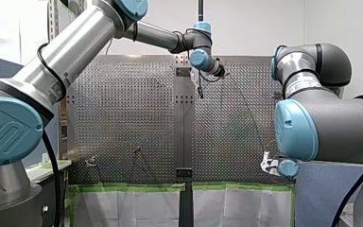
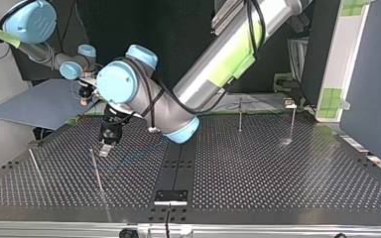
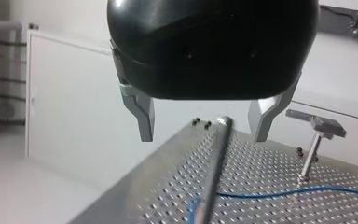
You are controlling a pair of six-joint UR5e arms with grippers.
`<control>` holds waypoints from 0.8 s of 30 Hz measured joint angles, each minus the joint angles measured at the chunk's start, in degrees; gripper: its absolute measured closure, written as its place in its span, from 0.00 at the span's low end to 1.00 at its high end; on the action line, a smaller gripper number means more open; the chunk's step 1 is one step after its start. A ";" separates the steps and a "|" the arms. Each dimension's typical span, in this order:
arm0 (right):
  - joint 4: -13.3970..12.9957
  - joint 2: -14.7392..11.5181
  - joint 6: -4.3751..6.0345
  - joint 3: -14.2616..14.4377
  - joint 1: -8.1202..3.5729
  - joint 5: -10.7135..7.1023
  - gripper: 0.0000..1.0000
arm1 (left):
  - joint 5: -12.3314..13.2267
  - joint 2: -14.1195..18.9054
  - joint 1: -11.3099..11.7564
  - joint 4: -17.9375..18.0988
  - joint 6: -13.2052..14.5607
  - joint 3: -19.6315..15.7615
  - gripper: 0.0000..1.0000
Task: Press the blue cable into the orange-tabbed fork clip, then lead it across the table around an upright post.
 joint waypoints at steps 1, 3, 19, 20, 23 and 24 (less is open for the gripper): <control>0.02 0.00 -0.03 0.00 0.01 -0.01 1.00 | 0.11 0.00 0.03 -0.40 0.50 0.44 0.00; 0.06 0.00 -0.06 0.00 0.02 -0.01 1.00 | 0.20 0.00 0.05 -1.31 1.59 1.36 0.00; 0.33 0.00 -0.26 0.00 0.10 -0.03 1.00 | -0.91 0.00 0.32 -8.51 10.74 2.81 0.00; 0.34 0.00 -0.26 0.00 0.11 -0.03 1.00 | -0.89 -0.01 0.32 -8.56 11.19 2.82 0.00; 0.35 0.00 -0.28 -0.01 0.12 -0.02 1.00 | -0.78 0.00 0.33 -8.61 12.50 2.82 0.00; 0.35 0.00 -0.28 -0.01 0.12 -0.02 1.00 | -0.74 0.00 0.33 -8.59 12.80 2.82 0.00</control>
